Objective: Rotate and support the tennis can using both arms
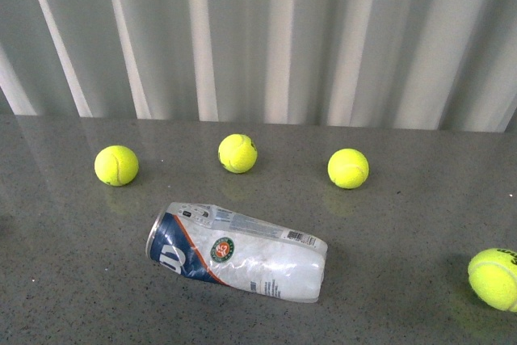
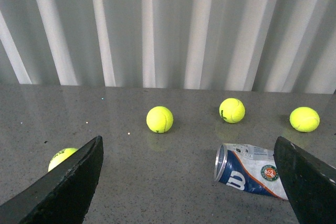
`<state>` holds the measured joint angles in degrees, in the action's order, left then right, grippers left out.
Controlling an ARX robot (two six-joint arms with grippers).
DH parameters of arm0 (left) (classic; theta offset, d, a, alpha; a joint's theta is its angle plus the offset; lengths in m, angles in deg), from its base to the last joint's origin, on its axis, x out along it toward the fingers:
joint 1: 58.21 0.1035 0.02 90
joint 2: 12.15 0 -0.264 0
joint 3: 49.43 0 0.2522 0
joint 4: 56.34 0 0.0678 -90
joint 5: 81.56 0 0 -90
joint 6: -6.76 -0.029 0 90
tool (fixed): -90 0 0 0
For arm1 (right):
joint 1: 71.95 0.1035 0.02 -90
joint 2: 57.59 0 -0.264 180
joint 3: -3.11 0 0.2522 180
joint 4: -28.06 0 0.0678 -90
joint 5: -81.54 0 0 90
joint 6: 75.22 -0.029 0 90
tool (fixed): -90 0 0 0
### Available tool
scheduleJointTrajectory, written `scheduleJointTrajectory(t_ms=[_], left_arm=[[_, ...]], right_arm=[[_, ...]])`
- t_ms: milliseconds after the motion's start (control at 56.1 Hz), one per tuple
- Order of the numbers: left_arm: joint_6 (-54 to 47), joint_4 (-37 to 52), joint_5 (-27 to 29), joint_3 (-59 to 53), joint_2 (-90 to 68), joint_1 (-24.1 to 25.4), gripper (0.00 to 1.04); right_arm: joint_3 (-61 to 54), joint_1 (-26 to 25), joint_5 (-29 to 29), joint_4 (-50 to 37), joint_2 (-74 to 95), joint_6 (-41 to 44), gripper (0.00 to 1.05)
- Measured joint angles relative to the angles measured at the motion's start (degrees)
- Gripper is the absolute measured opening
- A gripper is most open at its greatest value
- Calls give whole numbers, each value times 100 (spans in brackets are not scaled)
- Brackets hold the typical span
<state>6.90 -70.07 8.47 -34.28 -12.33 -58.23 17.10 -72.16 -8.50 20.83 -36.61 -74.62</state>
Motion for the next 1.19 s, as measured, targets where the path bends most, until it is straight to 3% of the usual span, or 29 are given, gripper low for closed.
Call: scheduleJointTrajectory(t_ms=[553, 659, 873, 1052, 1194], left_arm=[[0, 0, 0, 0, 0, 0, 98], [0, 0, 2, -2, 0, 0, 98], [-2, 0, -2, 0, 4, 0, 98], [0, -2, 2, 0, 4, 0, 98], [492, -2061, 590, 1045, -1661, -275, 98]], right_arm=[[0, 0, 0, 1117, -1130, 0, 3], [4, 2, 0, 2048, -1893, 0, 3], [4, 2, -2, 2096, -2068, 0, 3], [4, 4, 0, 2096, -2068, 0, 31], [4, 4, -2, 2096, -2076, 0, 55]])
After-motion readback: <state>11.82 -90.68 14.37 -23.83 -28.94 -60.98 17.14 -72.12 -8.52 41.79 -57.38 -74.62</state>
